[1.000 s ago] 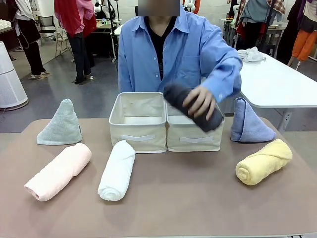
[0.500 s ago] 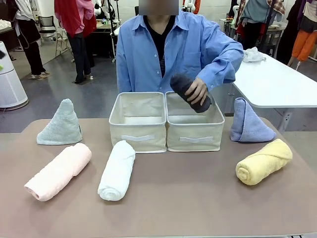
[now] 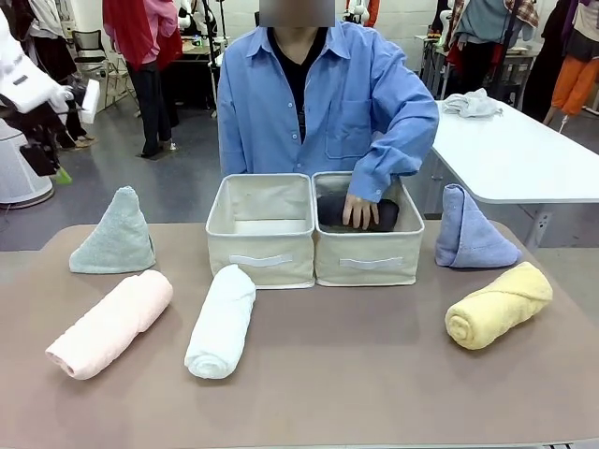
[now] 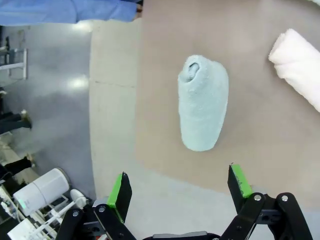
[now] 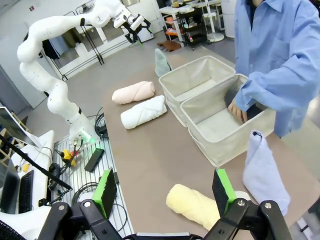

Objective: Sort the towels based on their folding style.
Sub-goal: Pick up one triangle-folded towel and place it in the left Fabric basket.

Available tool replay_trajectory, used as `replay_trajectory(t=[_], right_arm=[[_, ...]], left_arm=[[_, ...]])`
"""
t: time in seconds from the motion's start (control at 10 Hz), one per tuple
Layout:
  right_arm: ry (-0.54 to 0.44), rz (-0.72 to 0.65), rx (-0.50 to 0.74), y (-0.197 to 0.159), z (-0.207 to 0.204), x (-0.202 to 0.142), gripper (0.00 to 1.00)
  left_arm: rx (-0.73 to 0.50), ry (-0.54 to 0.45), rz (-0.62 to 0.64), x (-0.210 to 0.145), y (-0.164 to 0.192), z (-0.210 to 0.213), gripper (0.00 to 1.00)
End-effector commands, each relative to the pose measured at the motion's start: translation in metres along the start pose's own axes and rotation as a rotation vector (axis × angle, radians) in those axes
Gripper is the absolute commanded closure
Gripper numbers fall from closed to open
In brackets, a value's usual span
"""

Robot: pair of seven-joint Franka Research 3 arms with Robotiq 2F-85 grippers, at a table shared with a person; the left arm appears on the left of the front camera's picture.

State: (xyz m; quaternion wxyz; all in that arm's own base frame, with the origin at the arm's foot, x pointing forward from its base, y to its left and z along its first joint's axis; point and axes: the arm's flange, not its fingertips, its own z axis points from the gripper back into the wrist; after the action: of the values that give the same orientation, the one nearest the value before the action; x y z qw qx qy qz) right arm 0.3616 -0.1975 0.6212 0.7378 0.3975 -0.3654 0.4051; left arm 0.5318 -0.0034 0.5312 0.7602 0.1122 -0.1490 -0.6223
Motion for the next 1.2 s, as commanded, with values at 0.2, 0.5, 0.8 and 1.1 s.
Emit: replay_trajectory(t=[0.2, 0.5, 0.8, 1.1], right_arm=[[0.006, -0.002, 0.007, 0.000, 0.001, -0.001, 0.00], [0.006, -0.002, 0.007, 0.000, 0.001, -0.001, 0.00], [0.006, -0.002, 0.007, 0.000, 0.001, -0.001, 0.00], [0.006, -0.002, 0.007, 0.000, 0.001, -0.001, 0.00]], left_arm=[[-0.032, 0.001, 0.016, 0.000, -0.001, -0.013, 0.00], [-0.032, 0.001, 0.016, 0.000, -0.001, -0.013, 0.00], [-0.057, -0.005, -0.066, 0.010, 0.002, -0.020, 0.00], [-0.133, -0.045, -0.281, 0.033, 0.033, -0.038, 0.00]])
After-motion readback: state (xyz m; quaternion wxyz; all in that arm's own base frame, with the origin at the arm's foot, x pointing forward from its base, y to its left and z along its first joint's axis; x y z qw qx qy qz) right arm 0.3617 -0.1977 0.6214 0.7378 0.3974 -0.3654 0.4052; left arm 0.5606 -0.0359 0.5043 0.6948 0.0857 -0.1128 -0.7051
